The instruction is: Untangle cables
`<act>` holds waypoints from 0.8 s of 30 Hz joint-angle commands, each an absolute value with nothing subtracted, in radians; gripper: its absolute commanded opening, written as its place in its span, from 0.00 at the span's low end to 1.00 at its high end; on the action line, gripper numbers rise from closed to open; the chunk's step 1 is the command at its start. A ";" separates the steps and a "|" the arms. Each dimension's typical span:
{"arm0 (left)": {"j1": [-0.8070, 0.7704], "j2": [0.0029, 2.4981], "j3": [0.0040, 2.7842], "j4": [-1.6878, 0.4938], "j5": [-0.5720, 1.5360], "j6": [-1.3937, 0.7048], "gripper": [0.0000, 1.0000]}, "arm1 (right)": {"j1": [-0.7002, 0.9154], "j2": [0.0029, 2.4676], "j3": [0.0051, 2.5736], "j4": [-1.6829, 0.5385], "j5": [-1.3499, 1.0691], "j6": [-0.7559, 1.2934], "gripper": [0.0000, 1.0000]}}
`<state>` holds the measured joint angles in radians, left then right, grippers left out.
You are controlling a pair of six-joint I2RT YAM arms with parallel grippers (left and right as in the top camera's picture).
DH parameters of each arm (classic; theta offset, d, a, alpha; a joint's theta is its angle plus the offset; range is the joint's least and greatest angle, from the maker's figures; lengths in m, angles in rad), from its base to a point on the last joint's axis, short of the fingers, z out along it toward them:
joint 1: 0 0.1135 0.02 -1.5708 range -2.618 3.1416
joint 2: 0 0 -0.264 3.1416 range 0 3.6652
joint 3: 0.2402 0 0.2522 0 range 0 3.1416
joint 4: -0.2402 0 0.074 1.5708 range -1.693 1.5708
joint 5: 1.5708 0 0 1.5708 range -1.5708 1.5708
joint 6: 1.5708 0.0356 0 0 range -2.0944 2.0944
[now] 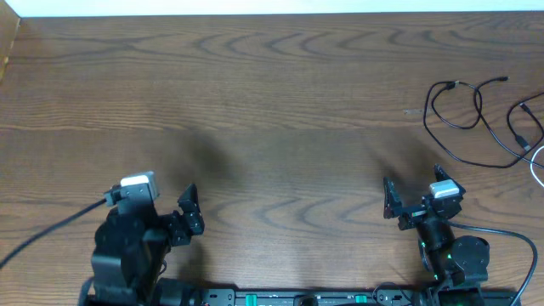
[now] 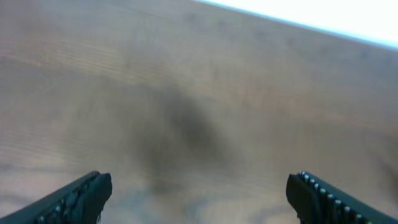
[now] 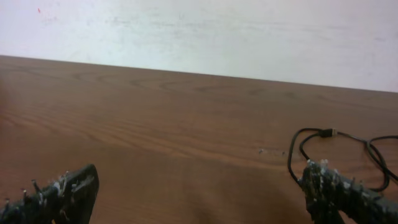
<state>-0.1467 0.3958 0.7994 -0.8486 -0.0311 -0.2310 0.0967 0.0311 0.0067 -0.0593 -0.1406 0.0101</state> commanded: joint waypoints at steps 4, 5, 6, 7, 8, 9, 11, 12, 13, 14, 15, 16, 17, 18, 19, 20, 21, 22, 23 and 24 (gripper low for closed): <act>-0.073 0.095 0.485 -0.603 -0.034 -0.219 0.95 | 0.105 0.033 0.006 -0.064 -0.141 -0.005 0.99; -0.068 0.056 0.429 -0.533 -0.034 -0.219 0.95 | 0.105 0.033 0.006 -0.064 -0.141 -0.005 0.99; -0.068 0.043 0.407 -0.505 -0.034 -0.219 0.95 | 0.105 0.033 0.006 -0.064 -0.141 -0.005 0.99; -0.067 0.019 0.366 -0.446 -0.035 -0.218 0.95 | 0.105 0.033 0.006 -0.064 -0.141 -0.005 0.99; -0.068 0.000 0.323 -0.379 -0.035 -0.218 0.95 | 0.105 0.033 0.006 -0.064 -0.141 -0.005 0.99; -0.067 0.002 0.288 -0.308 -0.035 -0.218 0.95 | 0.105 0.033 0.006 -0.064 -0.141 -0.005 0.99; -0.067 0.002 0.226 -0.186 -0.035 -0.218 0.95 | 0.105 0.033 0.006 -0.064 -0.141 -0.005 0.99; -0.067 0.002 0.171 -0.075 -0.035 -0.204 0.95 | 0.105 0.033 0.006 -0.064 -0.141 -0.005 0.99; -0.066 0.002 0.147 -0.025 -0.035 -0.193 0.95 | 0.105 0.033 0.006 -0.064 -0.141 -0.005 0.99; -0.066 0.002 0.112 0.046 -0.035 -0.178 0.95 | 0.105 0.033 0.006 -0.064 -0.141 -0.005 0.99; -0.066 0.002 0.076 0.114 -0.035 -0.166 0.95 | 0.105 0.033 0.006 -0.064 -0.141 -0.005 0.99; -0.064 0.002 0.035 0.189 -0.034 -0.150 0.95 | 0.105 0.033 0.006 -0.064 -0.141 -0.005 0.99; -0.062 0.002 0.001 0.243 -0.034 -0.150 0.95 | 0.105 0.033 0.006 -0.064 -0.141 -0.005 0.99; -0.061 0.001 0.004 0.220 -0.035 -0.139 0.95 | 0.105 0.033 0.006 -0.064 -0.141 -0.005 0.99; -0.061 0.001 0.004 0.206 -0.029 -0.091 0.95 | 0.105 0.033 0.006 -0.064 -0.141 -0.005 0.99; -0.061 0.001 0.004 0.198 -0.026 -0.075 0.95 | 0.105 0.033 0.006 -0.064 -0.141 -0.005 0.99; -0.061 0.001 0.004 0.176 -0.026 -0.070 0.95 | 0.105 0.033 0.006 -0.064 -0.141 -0.005 0.99; -0.061 0.001 0.004 0.143 -0.026 -0.071 0.95 | 0.105 0.033 0.006 -0.064 -0.141 -0.005 0.99; -0.061 0.001 0.004 0.104 -0.020 -0.075 0.95 | 0.105 0.033 0.006 -0.064 -0.141 -0.005 0.99; -0.061 0.001 0.004 0.057 -0.006 -0.076 0.95 | 0.105 0.033 0.006 -0.064 -0.141 -0.005 0.99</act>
<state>-0.0669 0.0090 0.0059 0.1310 -0.0288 -0.1173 0.0967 0.0345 0.0067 -0.0593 -0.1406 0.0097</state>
